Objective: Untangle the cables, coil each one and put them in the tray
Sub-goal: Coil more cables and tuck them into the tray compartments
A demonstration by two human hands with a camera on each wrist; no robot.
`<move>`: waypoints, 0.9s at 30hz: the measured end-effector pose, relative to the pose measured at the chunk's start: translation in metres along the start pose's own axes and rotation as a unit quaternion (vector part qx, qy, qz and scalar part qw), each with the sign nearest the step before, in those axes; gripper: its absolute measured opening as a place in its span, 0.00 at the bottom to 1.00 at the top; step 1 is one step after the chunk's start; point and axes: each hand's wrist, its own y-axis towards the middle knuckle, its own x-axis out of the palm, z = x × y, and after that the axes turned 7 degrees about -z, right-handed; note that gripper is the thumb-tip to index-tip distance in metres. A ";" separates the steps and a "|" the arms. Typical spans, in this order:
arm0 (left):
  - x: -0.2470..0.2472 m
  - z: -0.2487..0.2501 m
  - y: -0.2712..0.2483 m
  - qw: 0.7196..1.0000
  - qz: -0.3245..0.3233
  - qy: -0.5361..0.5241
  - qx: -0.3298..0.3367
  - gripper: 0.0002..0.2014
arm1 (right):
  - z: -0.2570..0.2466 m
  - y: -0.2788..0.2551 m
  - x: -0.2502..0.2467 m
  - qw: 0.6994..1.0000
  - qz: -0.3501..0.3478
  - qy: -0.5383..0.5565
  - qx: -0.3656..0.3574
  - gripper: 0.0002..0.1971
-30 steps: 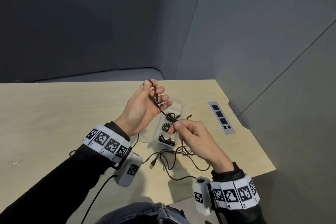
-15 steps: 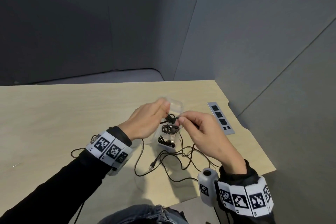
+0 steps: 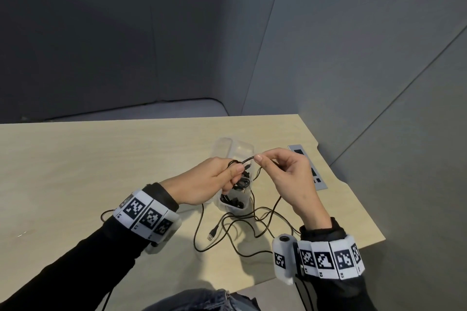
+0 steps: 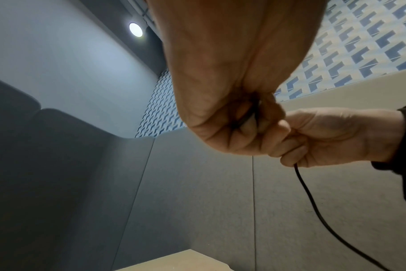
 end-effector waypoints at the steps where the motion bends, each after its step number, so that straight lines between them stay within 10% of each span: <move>1: 0.000 0.000 -0.001 1.000 -0.012 -0.021 0.004 0.18 | 0.002 0.000 -0.001 1.000 0.014 0.014 0.002 0.04; 8: 0.006 0.001 0.000 0.986 0.014 -0.167 -0.016 0.15 | 0.007 -0.001 -0.006 0.993 0.022 0.116 0.028 0.05; 16: 0.003 0.003 0.017 0.891 0.268 -0.365 -0.015 0.17 | 0.014 -0.008 0.011 0.996 0.003 0.094 0.008 0.02; 27: -0.004 0.006 0.019 0.811 0.341 -0.476 0.009 0.16 | 0.027 -0.019 0.051 0.988 -0.144 -0.009 0.051 0.09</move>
